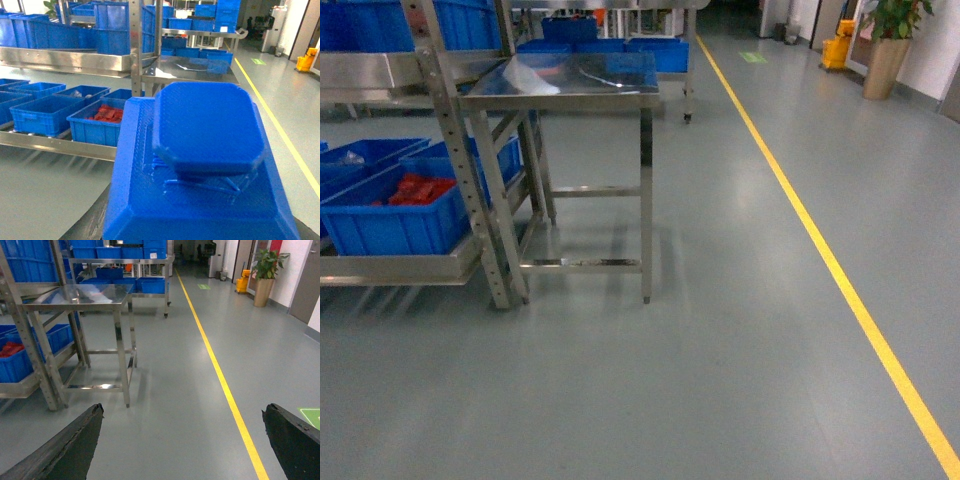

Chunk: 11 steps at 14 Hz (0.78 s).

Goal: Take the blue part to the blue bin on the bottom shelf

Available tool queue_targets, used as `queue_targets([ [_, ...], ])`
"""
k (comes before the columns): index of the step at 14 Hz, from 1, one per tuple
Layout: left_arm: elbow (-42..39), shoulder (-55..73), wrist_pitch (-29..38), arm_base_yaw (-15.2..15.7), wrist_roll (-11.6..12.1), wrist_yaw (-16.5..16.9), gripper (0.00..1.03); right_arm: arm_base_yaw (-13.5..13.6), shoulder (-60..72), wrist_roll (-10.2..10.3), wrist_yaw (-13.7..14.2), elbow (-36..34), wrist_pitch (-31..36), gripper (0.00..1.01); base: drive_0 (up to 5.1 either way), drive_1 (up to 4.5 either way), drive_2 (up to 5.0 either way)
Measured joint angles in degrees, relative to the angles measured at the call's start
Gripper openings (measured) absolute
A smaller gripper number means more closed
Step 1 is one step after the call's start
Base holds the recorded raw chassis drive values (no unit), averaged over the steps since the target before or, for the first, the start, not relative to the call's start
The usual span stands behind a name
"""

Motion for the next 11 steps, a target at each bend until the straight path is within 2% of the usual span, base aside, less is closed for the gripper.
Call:
queue_targets([
  [11,0.0,-0.02,-0.02,0.0,0.0,-0.02,0.43,0.0,0.0,0.0,0.0,0.0,0.13,0.98,0.0,4.0,-3.9],
])
